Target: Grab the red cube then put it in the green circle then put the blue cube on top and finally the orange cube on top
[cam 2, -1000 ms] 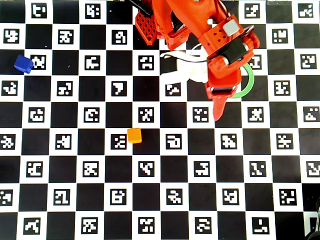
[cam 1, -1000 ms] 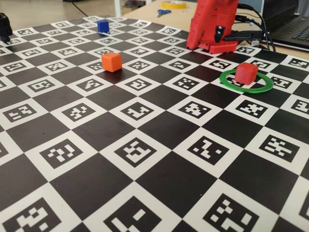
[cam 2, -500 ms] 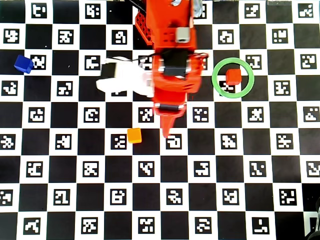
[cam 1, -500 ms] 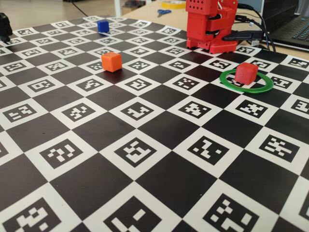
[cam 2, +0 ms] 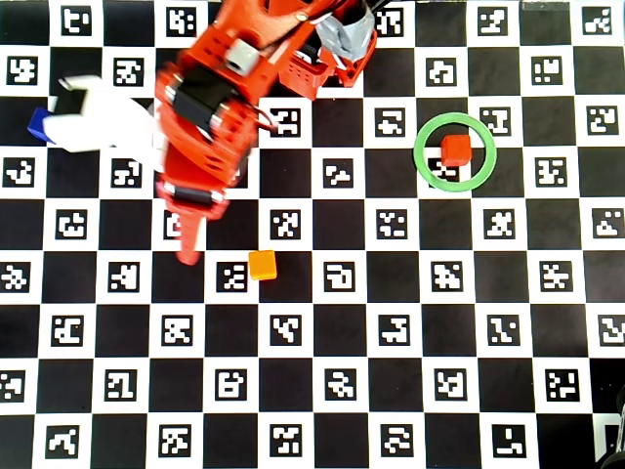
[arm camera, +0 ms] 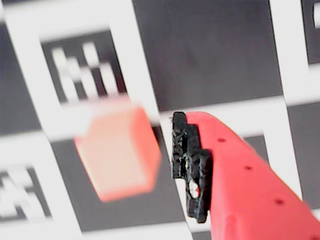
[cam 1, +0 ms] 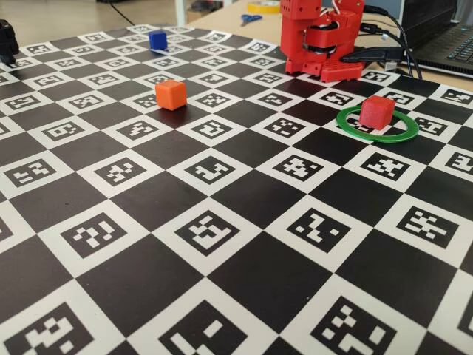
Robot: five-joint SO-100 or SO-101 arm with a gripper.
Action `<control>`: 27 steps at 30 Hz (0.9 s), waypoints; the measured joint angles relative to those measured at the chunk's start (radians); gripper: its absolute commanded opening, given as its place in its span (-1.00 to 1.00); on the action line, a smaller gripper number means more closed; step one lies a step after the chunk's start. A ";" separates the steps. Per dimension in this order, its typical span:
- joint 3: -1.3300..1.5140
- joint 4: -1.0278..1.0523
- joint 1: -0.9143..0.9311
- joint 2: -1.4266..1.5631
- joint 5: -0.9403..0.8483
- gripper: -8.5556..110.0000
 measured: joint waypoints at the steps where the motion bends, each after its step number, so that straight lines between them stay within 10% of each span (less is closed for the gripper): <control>1: -0.017 -0.006 0.038 -0.011 -0.018 -0.06; 27: -0.239 -0.055 0.545 -0.341 -0.258 -0.05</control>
